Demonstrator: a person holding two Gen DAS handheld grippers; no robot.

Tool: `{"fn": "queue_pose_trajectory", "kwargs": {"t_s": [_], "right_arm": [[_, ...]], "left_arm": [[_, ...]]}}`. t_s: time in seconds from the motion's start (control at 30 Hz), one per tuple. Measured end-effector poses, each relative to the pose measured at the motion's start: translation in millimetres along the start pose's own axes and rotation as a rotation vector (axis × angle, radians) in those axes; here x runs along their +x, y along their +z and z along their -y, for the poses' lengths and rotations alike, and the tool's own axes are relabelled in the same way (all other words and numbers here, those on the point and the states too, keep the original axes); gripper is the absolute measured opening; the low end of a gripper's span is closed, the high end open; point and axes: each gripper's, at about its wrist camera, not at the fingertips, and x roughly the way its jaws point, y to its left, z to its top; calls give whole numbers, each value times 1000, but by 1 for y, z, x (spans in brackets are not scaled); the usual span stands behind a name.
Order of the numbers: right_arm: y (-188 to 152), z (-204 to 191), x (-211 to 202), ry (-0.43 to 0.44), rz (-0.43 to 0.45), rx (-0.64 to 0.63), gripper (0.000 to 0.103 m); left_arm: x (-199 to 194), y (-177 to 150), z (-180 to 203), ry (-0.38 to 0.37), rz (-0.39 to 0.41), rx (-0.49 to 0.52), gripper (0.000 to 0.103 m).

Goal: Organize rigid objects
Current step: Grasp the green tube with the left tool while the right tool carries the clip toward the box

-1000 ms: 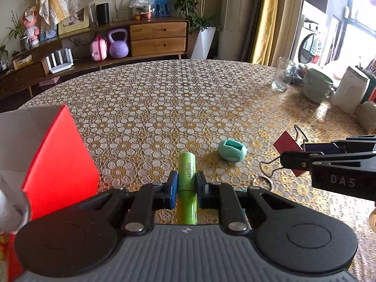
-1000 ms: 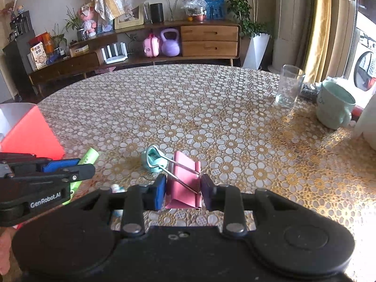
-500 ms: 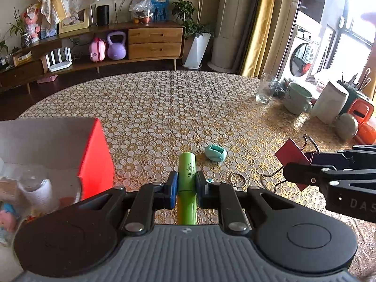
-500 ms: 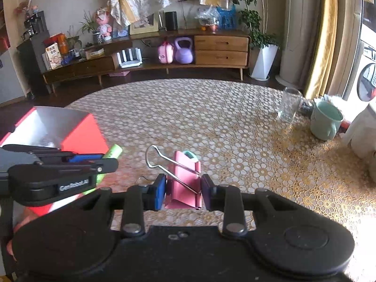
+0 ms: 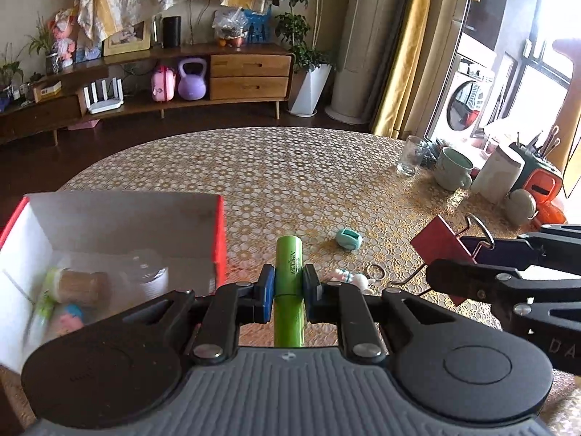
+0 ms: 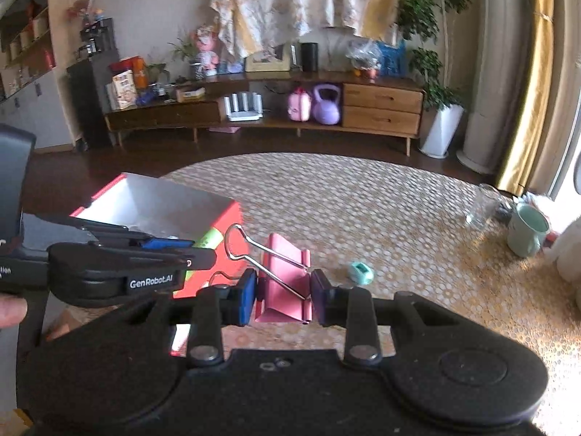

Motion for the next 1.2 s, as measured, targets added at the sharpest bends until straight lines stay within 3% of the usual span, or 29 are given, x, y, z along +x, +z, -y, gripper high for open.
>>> {"fn": "queue_pose_trajectory", "kwargs": {"t_s": [0.63,1.2], "right_arm": [[22,-105,31,105,-19,-110,31],[22,-146,101,130,-92,-119,31]], "left_arm": [[-48,-7,-119,88,-8,-68,16],[-22,-4,-211,241,-96,-70,16]]}}
